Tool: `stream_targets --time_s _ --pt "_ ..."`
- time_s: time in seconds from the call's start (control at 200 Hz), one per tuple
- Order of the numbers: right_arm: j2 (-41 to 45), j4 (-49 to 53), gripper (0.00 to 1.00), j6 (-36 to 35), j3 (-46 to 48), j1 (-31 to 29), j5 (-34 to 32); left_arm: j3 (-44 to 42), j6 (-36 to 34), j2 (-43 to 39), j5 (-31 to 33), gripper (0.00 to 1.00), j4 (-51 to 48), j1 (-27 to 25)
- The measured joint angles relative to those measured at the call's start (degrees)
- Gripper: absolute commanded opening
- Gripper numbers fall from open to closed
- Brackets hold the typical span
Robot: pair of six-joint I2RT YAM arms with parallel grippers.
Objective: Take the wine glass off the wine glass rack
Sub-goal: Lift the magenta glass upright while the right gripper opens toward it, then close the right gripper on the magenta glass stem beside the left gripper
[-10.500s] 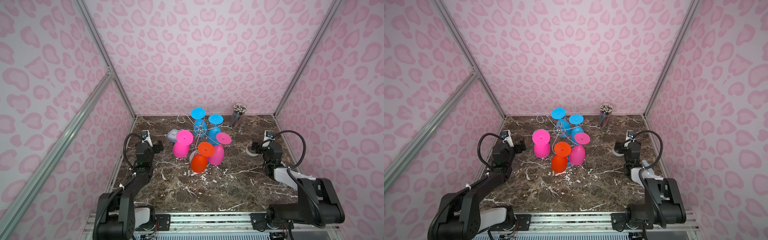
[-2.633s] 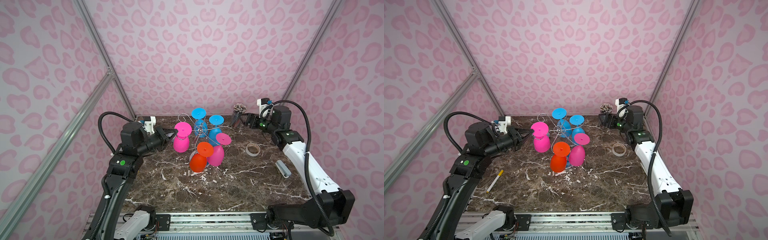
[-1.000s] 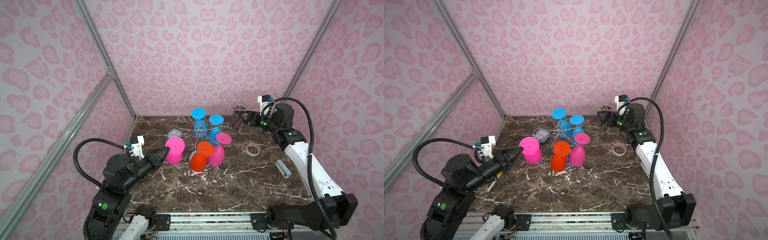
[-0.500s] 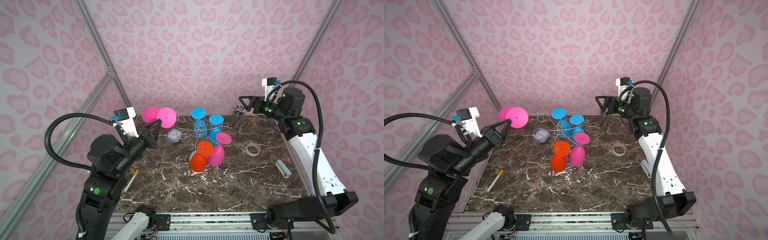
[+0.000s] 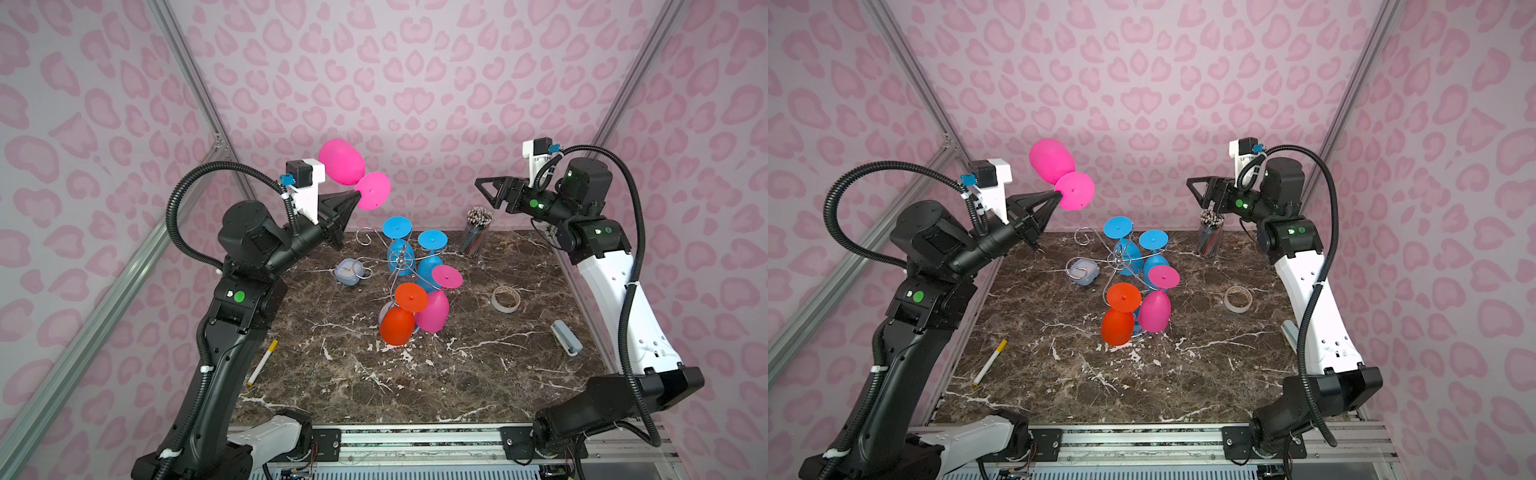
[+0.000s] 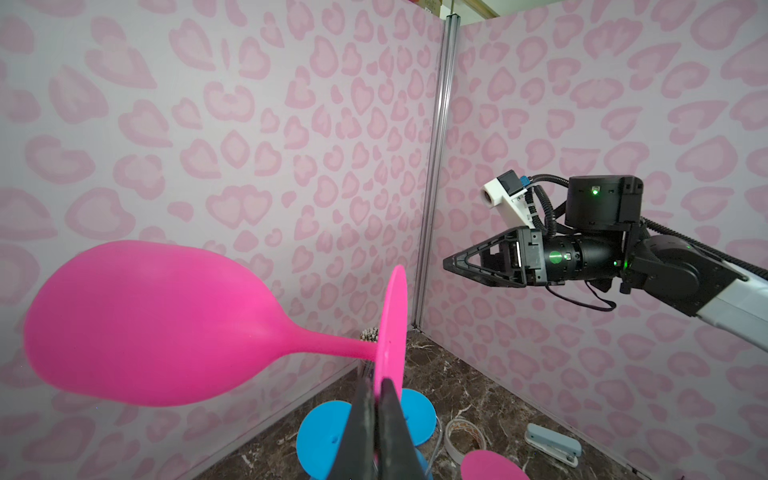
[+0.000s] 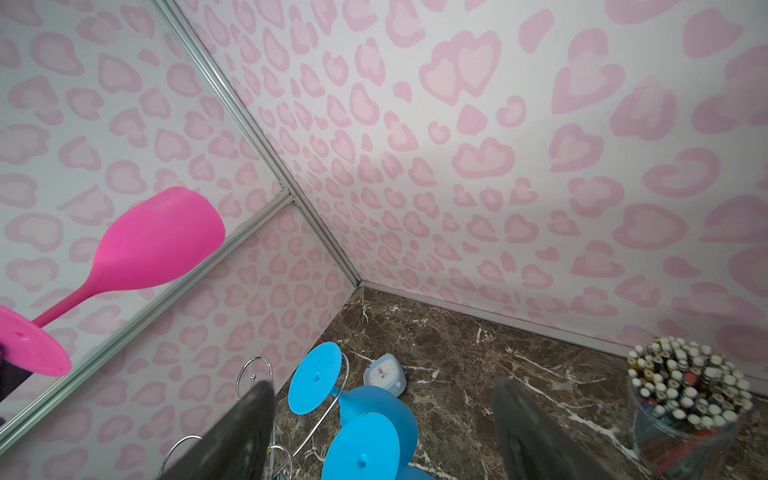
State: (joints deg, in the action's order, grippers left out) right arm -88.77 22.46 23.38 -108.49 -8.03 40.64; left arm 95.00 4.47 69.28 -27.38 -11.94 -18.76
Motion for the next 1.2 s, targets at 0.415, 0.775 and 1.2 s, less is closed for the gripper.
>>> stream_targets --time_s 0.415,0.775,1.2 --pt "-3.3 -10.21 0.77 10.69 -1.11 0.81 9.31 3.61 -27.93 7.87 4.04 0.04 -0.15 -12.09" --pt "-4.48 -12.7 0.69 12.39 -1.22 -3.96 16.09 3.08 -49.33 11.28 13.57 0.04 -0.22 -20.17" --pt "-2.32 -8.85 0.56 6.95 1.09 -6.6 18.38 1.66 -58.66 12.39 17.92 0.04 -1.31 -22.86"
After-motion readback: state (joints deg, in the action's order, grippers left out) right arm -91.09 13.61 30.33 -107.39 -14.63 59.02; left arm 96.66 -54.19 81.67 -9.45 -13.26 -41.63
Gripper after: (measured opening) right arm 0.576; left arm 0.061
